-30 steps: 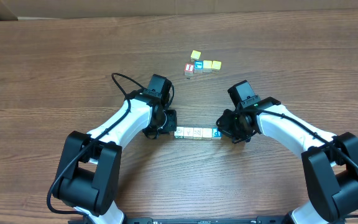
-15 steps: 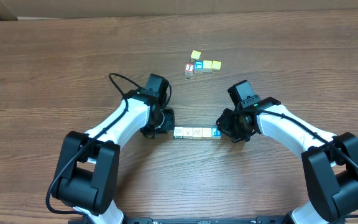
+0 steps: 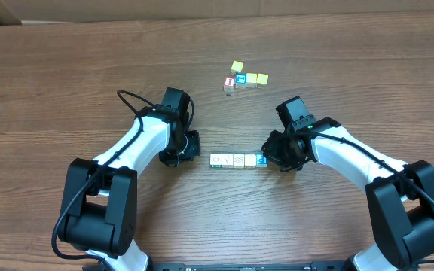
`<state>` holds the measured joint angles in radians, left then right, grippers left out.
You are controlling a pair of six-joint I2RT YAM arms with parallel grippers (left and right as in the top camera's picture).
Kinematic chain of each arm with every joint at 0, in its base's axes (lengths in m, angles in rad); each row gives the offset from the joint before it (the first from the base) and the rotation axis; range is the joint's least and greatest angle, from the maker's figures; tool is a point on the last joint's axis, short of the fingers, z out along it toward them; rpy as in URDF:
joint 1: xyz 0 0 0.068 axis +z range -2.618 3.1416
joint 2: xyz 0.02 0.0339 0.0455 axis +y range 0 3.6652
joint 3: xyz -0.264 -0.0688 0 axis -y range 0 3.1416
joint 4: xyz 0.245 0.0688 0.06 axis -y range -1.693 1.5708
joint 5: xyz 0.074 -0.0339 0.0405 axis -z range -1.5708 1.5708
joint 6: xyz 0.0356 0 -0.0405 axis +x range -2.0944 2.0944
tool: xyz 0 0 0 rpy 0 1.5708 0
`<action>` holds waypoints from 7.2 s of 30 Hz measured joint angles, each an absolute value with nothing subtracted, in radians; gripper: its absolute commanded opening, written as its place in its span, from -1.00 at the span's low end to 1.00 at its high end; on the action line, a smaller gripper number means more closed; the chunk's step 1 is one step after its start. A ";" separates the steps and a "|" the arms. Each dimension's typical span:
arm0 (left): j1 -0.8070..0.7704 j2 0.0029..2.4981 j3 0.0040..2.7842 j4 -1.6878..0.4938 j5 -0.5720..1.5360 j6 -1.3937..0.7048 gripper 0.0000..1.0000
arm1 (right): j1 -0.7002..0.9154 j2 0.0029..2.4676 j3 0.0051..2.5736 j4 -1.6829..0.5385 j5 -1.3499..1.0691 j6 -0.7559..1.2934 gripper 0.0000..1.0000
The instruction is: Flip 5 blocks
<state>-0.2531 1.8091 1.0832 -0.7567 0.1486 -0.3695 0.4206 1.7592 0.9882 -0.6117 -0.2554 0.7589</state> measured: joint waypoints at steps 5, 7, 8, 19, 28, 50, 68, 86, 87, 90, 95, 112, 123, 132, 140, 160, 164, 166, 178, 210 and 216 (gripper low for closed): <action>-0.253 1.809 1.083 -0.759 0.149 -0.363 -0.92 | 0.433 1.759 0.988 -0.601 -0.255 0.759 -0.92; -0.253 1.809 1.083 -0.759 0.149 -0.363 -0.92 | 0.447 1.759 0.988 -0.595 -0.255 0.760 -0.92; -0.253 1.809 1.083 -0.760 0.150 -0.363 -0.92 | 0.456 1.759 0.988 -0.594 -0.255 0.765 -0.92; -0.253 1.809 1.083 -0.773 0.160 -0.350 -0.92 | 0.506 1.759 0.988 -0.589 -0.243 0.797 -0.92; -0.253 1.814 1.222 -0.937 0.078 -0.332 -0.92 | 0.464 1.760 1.060 -0.803 -0.174 0.749 -0.92; -0.258 1.817 1.205 -0.881 0.049 -0.389 -0.92 | 0.553 1.814 1.158 -0.861 -0.113 0.770 -0.92; -0.293 1.817 1.148 -0.841 0.094 -0.389 -0.92 | 0.553 1.815 1.105 -0.778 -0.096 0.828 -0.92; -0.293 1.817 1.100 -0.765 0.094 -0.416 -0.92 | 0.598 1.815 1.105 -0.756 -0.097 0.833 -0.92; -0.293 1.817 1.100 -0.762 0.094 -0.416 -0.92 | 0.598 1.815 1.105 -0.756 -0.097 0.834 -0.92; -0.293 1.817 1.100 -0.758 0.098 -0.416 -0.92 | 0.598 1.815 1.105 -0.756 -0.096 0.834 -0.92; -0.293 1.817 1.100 -0.758 0.132 -0.416 -0.92 | 0.598 1.815 1.105 -0.756 -0.097 0.834 -0.92; -0.293 1.817 1.100 -0.758 0.161 -0.416 -0.92 | 0.597 1.815 1.105 -0.751 -0.109 0.860 -0.92; -0.293 1.817 1.100 -0.733 0.160 -0.416 -0.92 | 0.597 1.815 1.105 -0.751 -0.124 0.864 -0.92; -0.293 1.817 1.100 -0.698 0.152 -0.416 -0.92 | 0.597 1.815 1.104 -0.759 -0.149 0.938 -0.92; -0.293 1.817 1.100 -0.656 0.152 -0.412 -0.92 | 0.597 1.815 1.103 -0.779 -0.191 1.055 -0.92; -0.292 1.817 1.100 -0.587 0.141 -0.412 -0.92 | 0.689 1.815 1.095 -0.781 -0.231 1.374 -0.92; -0.292 1.817 1.100 -0.574 0.138 -0.412 -0.92 | 0.704 1.815 1.093 -0.764 -0.233 1.414 -0.92; -0.290 1.817 1.100 -0.567 0.136 -0.412 -0.92 | 0.711 1.815 1.092 -0.756 -0.234 1.430 -0.92; -0.286 1.817 1.100 -0.546 0.134 -0.411 -0.92 | 0.776 1.815 1.092 -0.721 -0.252 1.534 -0.92; -0.287 1.817 1.116 -0.542 0.143 -0.404 -0.92 | 0.794 1.815 1.090 -0.693 -0.350 1.775 0.10; -0.289 1.817 1.120 -0.565 0.149 -0.381 -0.92 | 0.794 1.815 1.090 -0.690 -0.350 1.737 0.48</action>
<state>-0.2886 1.8172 1.1202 -0.5648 0.1490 -0.3813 0.7937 1.8153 1.0901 -0.6903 -0.3500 1.7370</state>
